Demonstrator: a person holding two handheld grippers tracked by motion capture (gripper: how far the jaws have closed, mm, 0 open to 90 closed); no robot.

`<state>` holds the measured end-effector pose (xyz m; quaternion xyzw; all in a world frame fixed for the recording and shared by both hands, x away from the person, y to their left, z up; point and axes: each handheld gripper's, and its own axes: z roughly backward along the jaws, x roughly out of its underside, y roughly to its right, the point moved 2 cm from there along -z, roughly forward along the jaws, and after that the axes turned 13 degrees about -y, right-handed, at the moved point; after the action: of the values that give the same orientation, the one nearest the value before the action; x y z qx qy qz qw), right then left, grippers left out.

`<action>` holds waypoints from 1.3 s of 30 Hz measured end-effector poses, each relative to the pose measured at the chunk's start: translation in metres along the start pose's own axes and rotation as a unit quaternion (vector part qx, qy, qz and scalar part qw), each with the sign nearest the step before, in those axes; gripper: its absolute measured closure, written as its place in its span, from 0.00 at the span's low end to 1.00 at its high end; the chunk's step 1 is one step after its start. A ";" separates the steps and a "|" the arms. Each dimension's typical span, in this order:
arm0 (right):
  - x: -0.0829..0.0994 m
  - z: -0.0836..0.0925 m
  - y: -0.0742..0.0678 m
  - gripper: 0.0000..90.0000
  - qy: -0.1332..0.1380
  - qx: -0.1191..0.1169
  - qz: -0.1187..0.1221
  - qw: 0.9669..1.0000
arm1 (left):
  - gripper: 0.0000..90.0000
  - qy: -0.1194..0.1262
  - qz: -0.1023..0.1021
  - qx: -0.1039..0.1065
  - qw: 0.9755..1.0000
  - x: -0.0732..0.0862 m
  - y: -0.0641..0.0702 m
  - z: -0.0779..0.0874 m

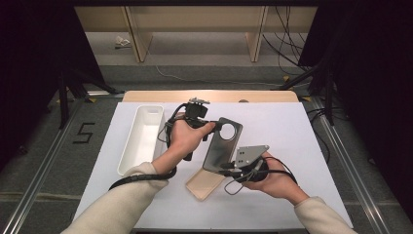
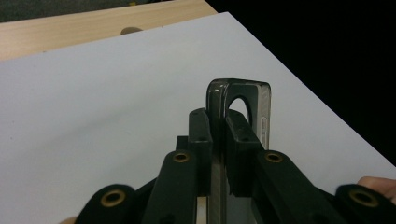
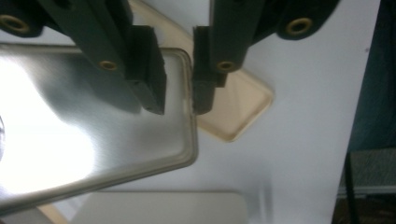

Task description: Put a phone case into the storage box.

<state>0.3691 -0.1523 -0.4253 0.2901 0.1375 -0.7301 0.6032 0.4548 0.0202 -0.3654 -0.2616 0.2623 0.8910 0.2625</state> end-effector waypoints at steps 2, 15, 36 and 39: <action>0.002 0.001 0.003 0.75 0.008 0.009 -0.018 1.000 | 0.91 0.007 -0.006 -0.003 1.000 0.000 0.000 0.003; 0.011 0.013 0.023 0.43 0.050 0.062 -0.129 0.988 | 0.91 0.049 -0.025 -0.002 0.998 0.009 -0.012 0.019; 0.038 0.030 0.037 0.22 0.093 0.078 -0.221 0.968 | 0.91 0.116 -0.037 -0.009 0.993 0.016 -0.033 0.056; 0.044 0.035 0.040 0.21 0.106 0.085 -0.238 0.962 | 0.91 0.122 -0.036 -0.010 0.992 0.018 -0.037 0.061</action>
<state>0.3936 -0.2158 -0.4174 0.3749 0.2034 -0.8265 0.3674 0.4442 0.0895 -0.3444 -0.3806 0.2740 0.8448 0.2575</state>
